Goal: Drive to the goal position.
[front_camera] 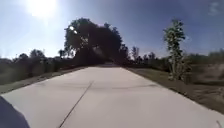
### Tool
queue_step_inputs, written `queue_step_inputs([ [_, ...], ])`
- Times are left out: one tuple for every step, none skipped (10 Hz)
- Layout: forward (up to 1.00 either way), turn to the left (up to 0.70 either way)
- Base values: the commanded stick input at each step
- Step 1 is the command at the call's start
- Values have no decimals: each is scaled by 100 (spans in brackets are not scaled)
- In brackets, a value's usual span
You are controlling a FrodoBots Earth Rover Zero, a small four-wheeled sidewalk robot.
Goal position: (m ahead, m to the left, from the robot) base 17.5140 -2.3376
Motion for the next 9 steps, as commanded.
queue_step_inputs([
  [70,35],
  [70,0],
  [70,0],
  [70,0],
  [70,0],
  [70,0],
  [70,0],
  [70,0],
  [70,0],
])
